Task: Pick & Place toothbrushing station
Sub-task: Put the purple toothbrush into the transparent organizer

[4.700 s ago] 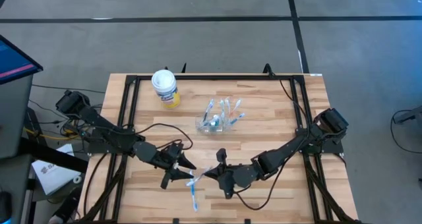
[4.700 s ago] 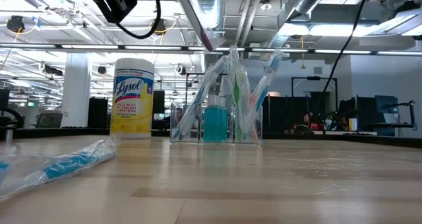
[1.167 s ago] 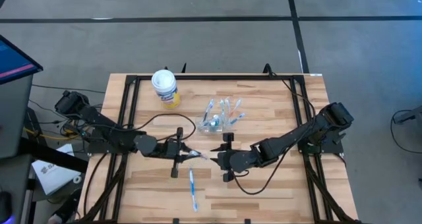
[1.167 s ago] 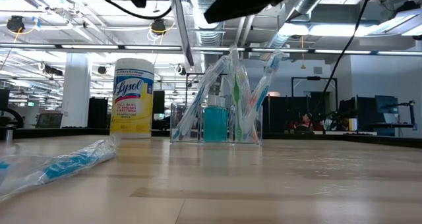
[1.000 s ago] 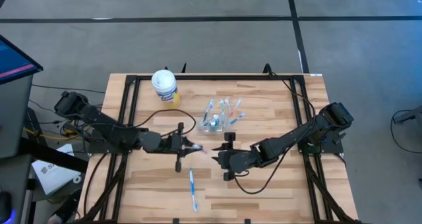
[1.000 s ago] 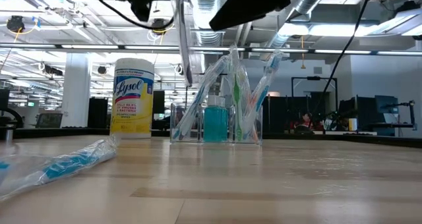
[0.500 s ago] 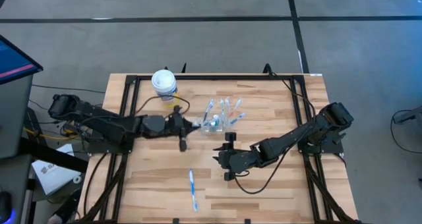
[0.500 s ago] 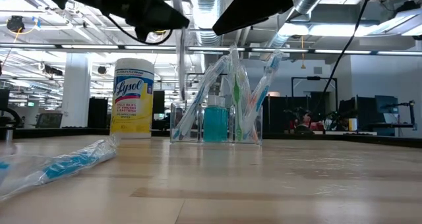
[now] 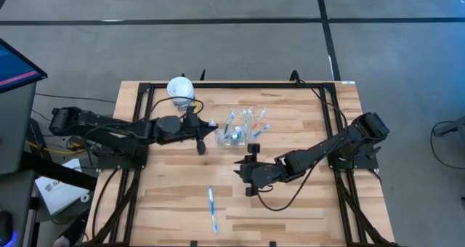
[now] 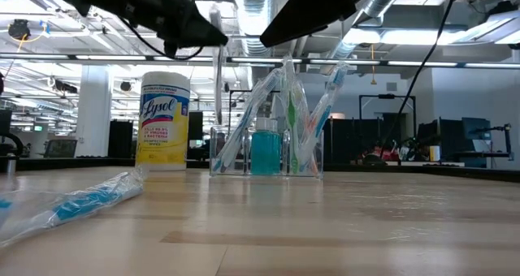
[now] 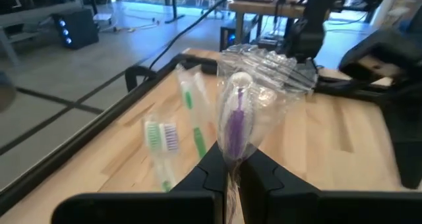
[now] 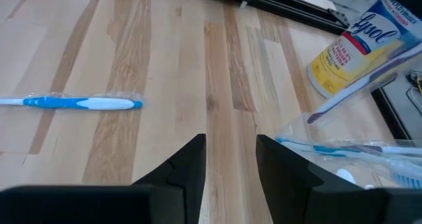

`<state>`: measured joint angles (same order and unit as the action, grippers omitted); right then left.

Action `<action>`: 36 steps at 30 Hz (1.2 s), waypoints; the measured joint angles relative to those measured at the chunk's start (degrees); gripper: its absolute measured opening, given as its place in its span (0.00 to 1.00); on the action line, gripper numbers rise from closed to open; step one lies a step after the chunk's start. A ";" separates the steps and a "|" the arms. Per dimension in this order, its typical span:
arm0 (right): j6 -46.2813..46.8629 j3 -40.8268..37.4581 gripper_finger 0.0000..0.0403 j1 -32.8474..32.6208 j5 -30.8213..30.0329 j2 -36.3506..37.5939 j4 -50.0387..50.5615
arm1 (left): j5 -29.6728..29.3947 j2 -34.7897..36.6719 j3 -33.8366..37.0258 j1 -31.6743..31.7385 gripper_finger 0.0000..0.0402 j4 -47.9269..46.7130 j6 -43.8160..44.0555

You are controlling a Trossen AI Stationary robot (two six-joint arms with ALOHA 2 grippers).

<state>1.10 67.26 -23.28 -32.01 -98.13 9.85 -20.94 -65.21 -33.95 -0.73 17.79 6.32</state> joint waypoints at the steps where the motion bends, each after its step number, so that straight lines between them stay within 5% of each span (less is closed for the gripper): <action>1: 0.00 0.00 0.30 0.12 0.17 0.00 0.00 | 0.01 -0.52 0.00 0.38 0.01 0.17 0.01; 36: 0.02 0.02 0.30 0.17 0.67 0.00 0.08 | -0.15 -13.55 -0.02 4.70 0.01 4.20 3.51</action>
<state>1.12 67.29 -23.11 -31.34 -98.13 9.93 -21.09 -78.76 -33.98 3.97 21.99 9.83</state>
